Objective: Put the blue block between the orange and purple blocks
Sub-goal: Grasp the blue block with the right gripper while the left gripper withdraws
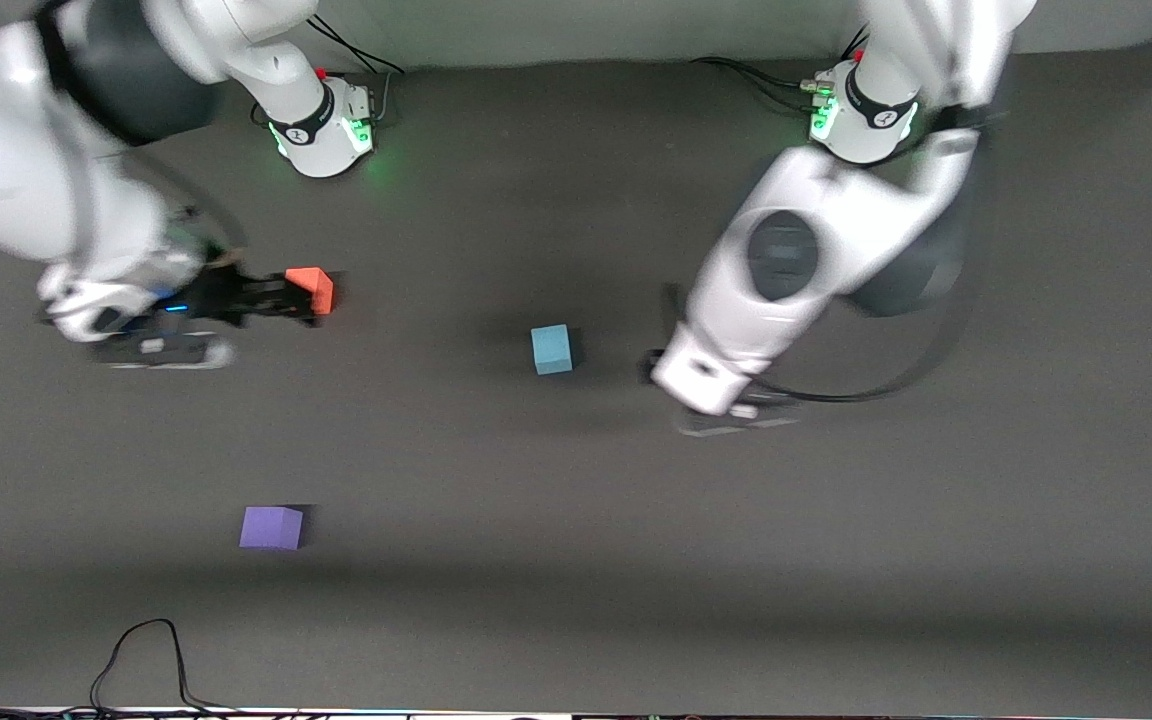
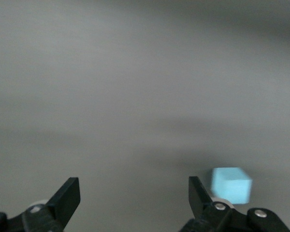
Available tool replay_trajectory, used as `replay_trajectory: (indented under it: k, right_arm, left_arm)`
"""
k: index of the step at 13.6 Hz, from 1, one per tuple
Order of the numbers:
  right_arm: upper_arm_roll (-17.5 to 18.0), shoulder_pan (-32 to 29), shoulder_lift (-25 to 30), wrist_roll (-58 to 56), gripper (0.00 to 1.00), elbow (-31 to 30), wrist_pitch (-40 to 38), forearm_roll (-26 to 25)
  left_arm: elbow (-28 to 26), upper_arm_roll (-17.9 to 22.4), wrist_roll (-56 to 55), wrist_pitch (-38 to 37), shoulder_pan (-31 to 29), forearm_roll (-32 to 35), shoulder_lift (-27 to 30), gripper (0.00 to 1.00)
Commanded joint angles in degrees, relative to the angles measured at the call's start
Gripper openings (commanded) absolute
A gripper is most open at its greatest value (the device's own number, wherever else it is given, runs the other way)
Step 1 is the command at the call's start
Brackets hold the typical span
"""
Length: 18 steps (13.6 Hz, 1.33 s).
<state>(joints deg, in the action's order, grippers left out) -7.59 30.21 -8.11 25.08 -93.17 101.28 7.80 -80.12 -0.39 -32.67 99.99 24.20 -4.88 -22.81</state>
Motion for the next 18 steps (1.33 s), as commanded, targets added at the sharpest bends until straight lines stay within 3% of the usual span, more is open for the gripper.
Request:
replay_trajectory:
  k: [1,3,9,12,14,18]
  right_arm:
    - [-0.7,11.3,-9.3,9.4,1.0,1.3,11.3,-0.2]
    - [-0.9,15.8,-14.7,10.1,1.0,1.3,17.3,-0.1]
    - [-0.7,18.6,-23.3,10.2,1.0,-2.6,26.0,0.3]
    - [-0.7,20.0,-24.8,10.3,1.0,-8.2,33.6,0.4]
    - [-0.7,21.0,-25.9,10.3,1.0,-10.6,37.6,0.5]
    - [-0.7,22.7,-26.8,11.1,1.0,-11.7,39.1,2.3]
  left_arm:
    - [-7.7,-1.0,9.0,-2.9,-9.0,-1.7,8.6,1.0]
    - [-7.7,-0.8,15.6,-7.3,-14.2,-1.7,10.8,1.0]
    - [-10.1,-0.4,31.6,-13.1,-24.6,0.0,17.4,1.0]
    - [-11.4,-0.5,31.8,-13.0,-25.0,3.3,19.9,1.0]
    - [-15.0,-0.5,31.8,-11.0,-25.1,3.5,23.1,1.0]
    - [-13.4,-0.5,31.9,-11.1,-24.4,3.5,23.3,1.0]
